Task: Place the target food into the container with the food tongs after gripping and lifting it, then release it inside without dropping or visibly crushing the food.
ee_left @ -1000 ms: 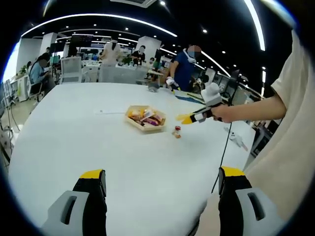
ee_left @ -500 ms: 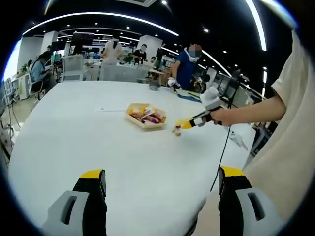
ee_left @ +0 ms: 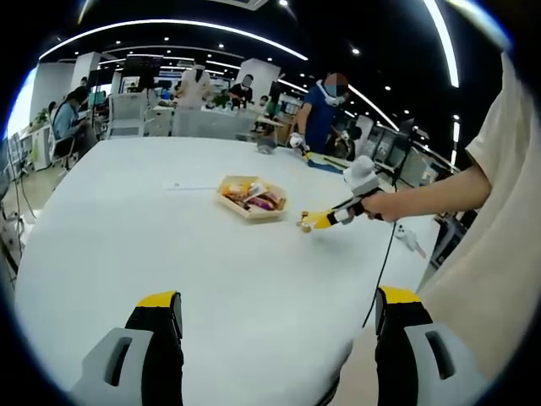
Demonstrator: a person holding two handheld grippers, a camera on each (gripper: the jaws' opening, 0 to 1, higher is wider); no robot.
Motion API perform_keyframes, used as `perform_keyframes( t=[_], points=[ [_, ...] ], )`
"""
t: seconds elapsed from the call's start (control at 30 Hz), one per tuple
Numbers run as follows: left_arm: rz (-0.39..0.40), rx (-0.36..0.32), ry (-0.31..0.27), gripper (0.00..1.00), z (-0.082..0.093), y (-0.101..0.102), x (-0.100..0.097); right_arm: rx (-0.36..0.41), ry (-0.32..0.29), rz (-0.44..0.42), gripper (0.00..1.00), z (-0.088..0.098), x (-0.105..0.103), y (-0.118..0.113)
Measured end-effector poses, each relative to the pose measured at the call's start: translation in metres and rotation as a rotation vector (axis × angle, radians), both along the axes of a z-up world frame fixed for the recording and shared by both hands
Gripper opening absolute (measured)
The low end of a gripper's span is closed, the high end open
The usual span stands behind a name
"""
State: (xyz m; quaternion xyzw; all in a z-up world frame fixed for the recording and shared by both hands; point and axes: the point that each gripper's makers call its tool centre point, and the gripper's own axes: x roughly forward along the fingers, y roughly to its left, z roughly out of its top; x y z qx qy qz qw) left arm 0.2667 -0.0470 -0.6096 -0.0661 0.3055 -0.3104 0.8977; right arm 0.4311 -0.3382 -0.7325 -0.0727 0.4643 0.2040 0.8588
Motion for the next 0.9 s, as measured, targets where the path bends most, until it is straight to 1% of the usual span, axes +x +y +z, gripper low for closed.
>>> perform_keyframes(
  t=[0.2, 0.3, 0.33, 0.4, 0.43, 0.47, 0.5, 0.57, 0.7, 0.77, 0.9],
  points=[
    [0.001, 0.001, 0.005, 0.95, -0.001, 0.0, 0.0, -0.023, 0.009, 0.028, 0.28, -0.005, 0.0, -0.001],
    [-0.001, 0.001, 0.008, 0.95, -0.001, -0.001, 0.0, -0.034, 0.015, 0.04, 0.28, -0.007, -0.004, 0.0],
    [0.0, 0.001, 0.008, 0.95, -0.001, -0.001, 0.0, -0.045, 0.016, 0.053, 0.28, -0.008, -0.006, 0.0],
    [0.002, 0.001, 0.008, 0.95, -0.001, -0.002, 0.001, -0.099, 0.007, 0.135, 0.28, -0.01, -0.009, -0.002],
    [0.002, 0.001, 0.009, 0.95, -0.001, -0.002, 0.001, -0.111, 0.0, 0.159, 0.28, -0.01, -0.009, -0.001],
    [0.002, 0.0, 0.008, 0.95, 0.0, -0.002, 0.002, -0.113, -0.02, 0.21, 0.28, -0.009, -0.009, 0.002],
    [0.003, -0.002, 0.008, 0.95, 0.0, -0.002, 0.002, -0.11, -0.021, 0.231, 0.28, -0.008, -0.01, 0.003],
    [0.005, -0.002, 0.009, 0.95, -0.001, -0.002, 0.002, -0.122, -0.018, 0.239, 0.28, -0.008, -0.011, 0.0],
    [-0.001, -0.002, 0.011, 0.95, -0.001, -0.006, 0.003, -0.115, -0.026, 0.255, 0.29, -0.006, -0.007, -0.003],
    [0.0, -0.005, 0.011, 0.95, -0.001, -0.007, 0.003, -0.129, -0.034, 0.287, 0.29, -0.005, -0.006, -0.003],
    [-0.001, -0.005, 0.012, 0.95, -0.001, -0.009, 0.003, -0.134, -0.039, 0.335, 0.29, -0.004, -0.003, -0.003]
  ],
)
